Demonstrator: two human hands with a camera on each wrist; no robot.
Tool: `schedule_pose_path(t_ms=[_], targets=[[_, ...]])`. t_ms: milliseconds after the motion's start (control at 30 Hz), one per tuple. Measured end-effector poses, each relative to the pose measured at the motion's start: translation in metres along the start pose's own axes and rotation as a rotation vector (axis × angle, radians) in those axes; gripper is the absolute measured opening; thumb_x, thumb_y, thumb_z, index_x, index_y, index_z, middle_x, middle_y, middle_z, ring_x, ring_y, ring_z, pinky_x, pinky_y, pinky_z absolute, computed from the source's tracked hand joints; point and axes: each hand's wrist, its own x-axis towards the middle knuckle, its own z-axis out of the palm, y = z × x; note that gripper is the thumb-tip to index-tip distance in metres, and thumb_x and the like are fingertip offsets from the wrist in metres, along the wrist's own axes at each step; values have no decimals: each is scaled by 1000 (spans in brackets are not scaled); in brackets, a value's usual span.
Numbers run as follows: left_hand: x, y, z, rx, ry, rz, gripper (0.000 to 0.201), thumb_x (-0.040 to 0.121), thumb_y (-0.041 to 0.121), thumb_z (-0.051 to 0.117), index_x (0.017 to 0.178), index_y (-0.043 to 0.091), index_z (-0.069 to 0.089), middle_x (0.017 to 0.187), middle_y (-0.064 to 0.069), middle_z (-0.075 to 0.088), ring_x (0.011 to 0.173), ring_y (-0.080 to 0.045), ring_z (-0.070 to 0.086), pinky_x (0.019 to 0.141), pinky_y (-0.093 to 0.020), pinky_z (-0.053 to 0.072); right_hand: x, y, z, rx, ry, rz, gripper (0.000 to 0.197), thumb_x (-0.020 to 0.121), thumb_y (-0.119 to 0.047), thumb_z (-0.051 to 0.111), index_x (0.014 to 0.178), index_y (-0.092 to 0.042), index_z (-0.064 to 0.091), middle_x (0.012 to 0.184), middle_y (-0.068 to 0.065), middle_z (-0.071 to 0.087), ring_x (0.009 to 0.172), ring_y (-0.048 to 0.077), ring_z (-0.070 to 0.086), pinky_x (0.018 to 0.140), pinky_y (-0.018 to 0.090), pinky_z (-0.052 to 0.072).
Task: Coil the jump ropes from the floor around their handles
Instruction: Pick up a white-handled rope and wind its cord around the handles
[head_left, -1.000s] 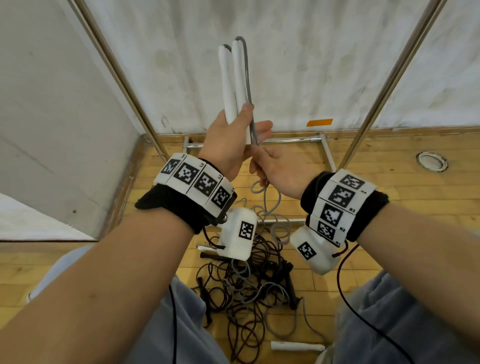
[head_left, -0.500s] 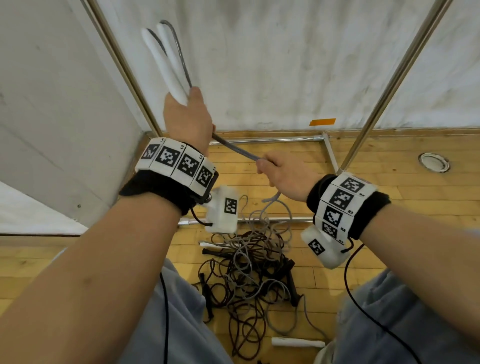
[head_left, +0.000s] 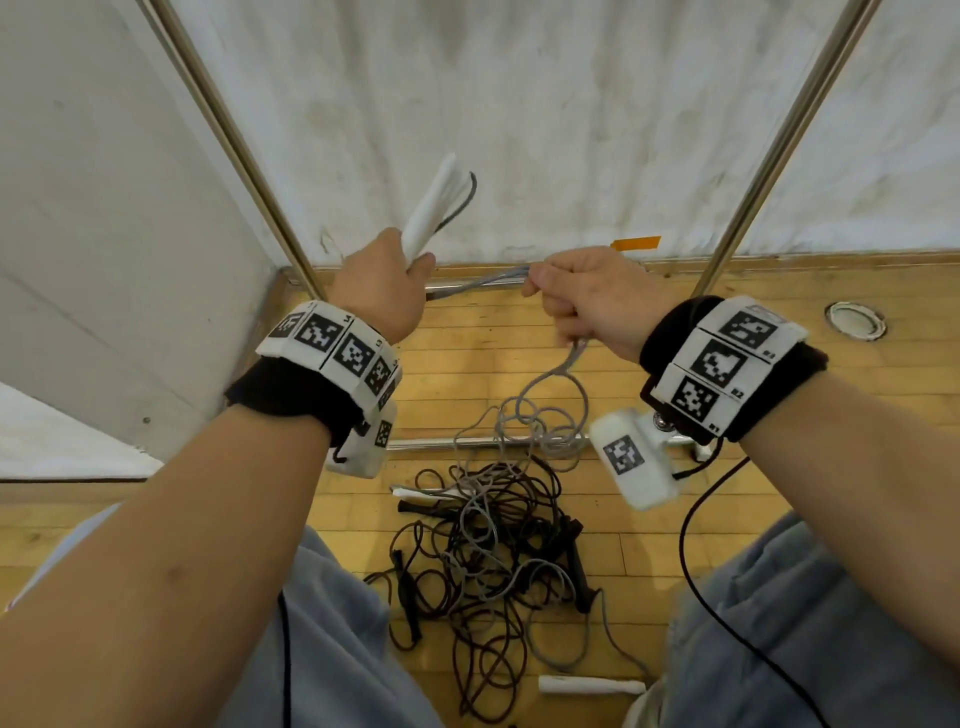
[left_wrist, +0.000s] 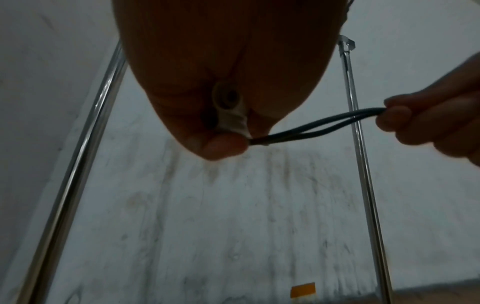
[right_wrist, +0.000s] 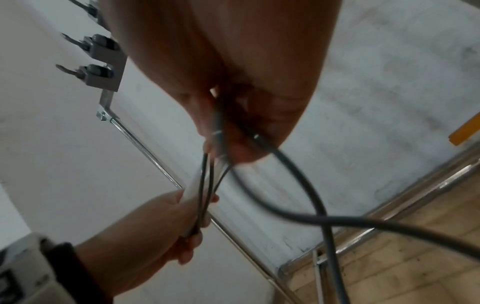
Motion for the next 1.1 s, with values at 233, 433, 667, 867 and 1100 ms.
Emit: schedule_pose_path(t_ms=[233,433,667,867,1100], targets=[[-12,12,13,-37,-391,175,56,86,73,36,76,21,54,65,1,57,56,-14,53,52,-28,38,0,-13,-14,-522,301,-275,25,95,-26,52,78,-13,66,51,-9,43,45,2,40,46,13,29],[-29,26,32,298,-453,306,20,94,33,48,99,16,58,77,-1,60,69,-19,58,59,-32,46,-5,-18,-7,-594,280,-402,21,94,-27,53,80,-18,66,61,-12,50,56,2,45,55,8,32],[-40,34,24,253,-453,395,31,88,13,47,115,28,48,84,3,54,75,-20,55,63,-34,47,3,-12,-33,-703,395,-276,41,81,-49,63,75,-10,70,63,5,59,62,20,52,59,31,42],[-40,31,-1,-109,-442,460,29,83,7,51,104,26,56,75,8,55,66,-5,52,57,-24,39,6,-12,-55,-387,273,-118,37,82,-41,68,70,-6,70,47,-3,41,42,9,35,43,14,28],[-46,38,-20,-601,-325,303,16,72,27,53,86,32,49,70,8,49,54,-3,43,52,-23,34,12,2,-35,-97,162,-100,14,88,-23,64,76,-18,68,46,-12,39,46,11,28,45,25,23]])
